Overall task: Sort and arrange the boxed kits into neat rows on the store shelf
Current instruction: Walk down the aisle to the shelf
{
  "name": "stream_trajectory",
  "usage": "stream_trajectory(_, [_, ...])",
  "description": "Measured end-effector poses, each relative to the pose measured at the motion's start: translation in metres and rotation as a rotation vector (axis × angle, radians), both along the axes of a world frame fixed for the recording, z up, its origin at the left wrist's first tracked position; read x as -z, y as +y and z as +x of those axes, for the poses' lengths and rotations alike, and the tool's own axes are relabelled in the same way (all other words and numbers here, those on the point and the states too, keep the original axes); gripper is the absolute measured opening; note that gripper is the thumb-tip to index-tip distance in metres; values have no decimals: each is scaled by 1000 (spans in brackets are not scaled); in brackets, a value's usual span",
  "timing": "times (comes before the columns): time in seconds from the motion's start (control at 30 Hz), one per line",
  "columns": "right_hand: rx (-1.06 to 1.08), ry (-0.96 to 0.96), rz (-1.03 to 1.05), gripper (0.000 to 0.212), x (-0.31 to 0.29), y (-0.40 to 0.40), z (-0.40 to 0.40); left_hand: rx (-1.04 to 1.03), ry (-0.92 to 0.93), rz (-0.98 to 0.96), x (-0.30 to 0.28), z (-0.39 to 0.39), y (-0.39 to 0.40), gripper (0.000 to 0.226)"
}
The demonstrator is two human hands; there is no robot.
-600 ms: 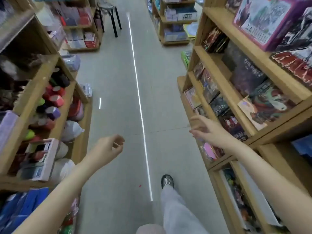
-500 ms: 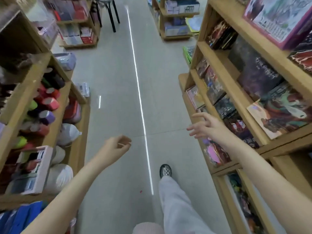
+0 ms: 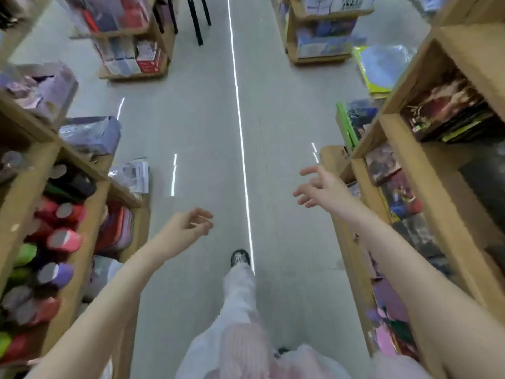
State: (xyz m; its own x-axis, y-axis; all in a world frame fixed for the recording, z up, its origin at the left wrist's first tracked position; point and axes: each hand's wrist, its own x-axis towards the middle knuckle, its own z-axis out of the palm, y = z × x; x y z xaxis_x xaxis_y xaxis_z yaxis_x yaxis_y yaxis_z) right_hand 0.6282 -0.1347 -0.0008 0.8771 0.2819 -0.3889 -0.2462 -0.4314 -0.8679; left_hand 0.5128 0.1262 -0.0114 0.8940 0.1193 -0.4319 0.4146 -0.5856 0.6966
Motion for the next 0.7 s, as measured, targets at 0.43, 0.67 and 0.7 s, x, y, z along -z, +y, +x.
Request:
stream_trajectory(0.43, [0,-164,36,24,-68,144,463,201,-201,318,-16,469,187,13])
stream_trajectory(0.67, [213,-101,89,20,-51,222,748,-24,-163,137,-1,725,268,24])
stream_trajectory(0.7, [197,-114,78,20,-56,239,787,-10,-161,138,-5,761,280,25])
